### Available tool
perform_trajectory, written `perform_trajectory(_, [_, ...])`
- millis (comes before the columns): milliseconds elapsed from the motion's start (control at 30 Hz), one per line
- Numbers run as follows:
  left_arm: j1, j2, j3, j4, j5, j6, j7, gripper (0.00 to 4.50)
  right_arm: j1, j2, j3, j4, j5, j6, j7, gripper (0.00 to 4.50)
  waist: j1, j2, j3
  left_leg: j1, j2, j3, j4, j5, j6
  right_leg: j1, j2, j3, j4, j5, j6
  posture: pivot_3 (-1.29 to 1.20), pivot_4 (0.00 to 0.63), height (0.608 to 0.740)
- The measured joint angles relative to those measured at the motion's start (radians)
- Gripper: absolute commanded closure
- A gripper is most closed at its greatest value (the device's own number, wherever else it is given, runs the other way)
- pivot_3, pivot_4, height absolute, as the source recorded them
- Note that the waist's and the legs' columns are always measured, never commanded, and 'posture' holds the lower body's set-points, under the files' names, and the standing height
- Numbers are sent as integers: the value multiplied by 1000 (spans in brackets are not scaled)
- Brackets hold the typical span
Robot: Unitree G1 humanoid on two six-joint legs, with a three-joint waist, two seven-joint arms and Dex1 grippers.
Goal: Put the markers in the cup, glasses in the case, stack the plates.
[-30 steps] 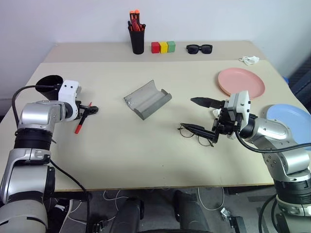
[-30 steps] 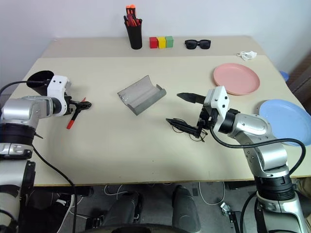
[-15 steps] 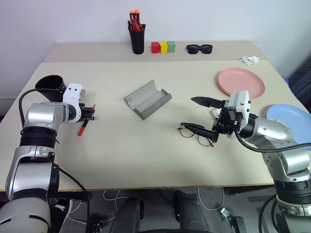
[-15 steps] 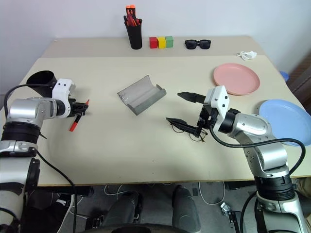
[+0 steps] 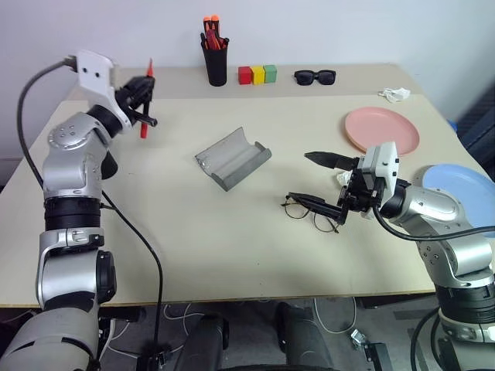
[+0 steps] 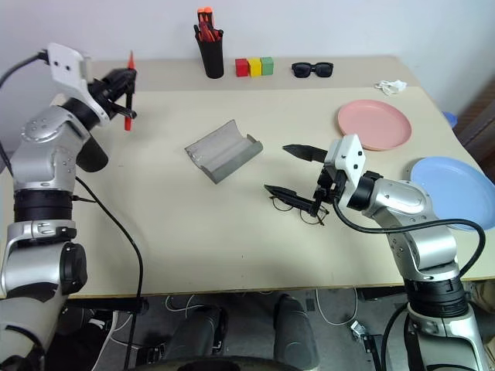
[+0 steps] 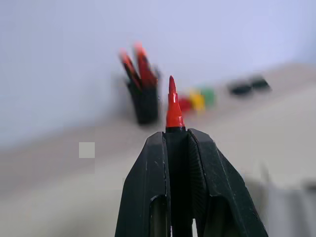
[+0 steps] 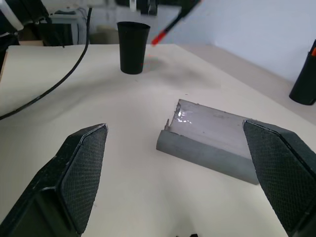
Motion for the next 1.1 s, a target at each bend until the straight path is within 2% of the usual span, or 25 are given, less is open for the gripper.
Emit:
perform_trajectory(100, [-2,30,69,103,7,-204,30,4460,-4,3,0,0,0,-1,0,0,2,0,0,0,0,0,1,0,0,0,0,0,0,0,0,0,150,740])
perform_trajectory(200, [-27,76,127,174,8,-328,49,4460,-6,9,-6,0,21,6,-1,0,2,0,0,0,0,0,0,0,0,0,0,0,0,0,0,0,150,740])
perform_trajectory(400, [-67,145,192,367,7,-551,40,4460,-34,38,-59,-35,165,54,-9,0,5,0,0,0,0,0,1,0,0,1,0,0,0,0,0,0,150,740])
perform_trajectory(800, [-101,167,223,590,-23,-714,-27,4460,-39,44,-66,-53,215,76,-23,0,0,0,0,0,0,0,1,0,1,1,0,-1,0,0,0,0,150,740])
perform_trajectory(1100, [-58,116,250,669,-59,-816,-43,4460,-37,39,-65,-60,206,77,-22,0,3,0,0,0,0,0,1,0,1,1,0,-1,0,0,0,0,150,740])
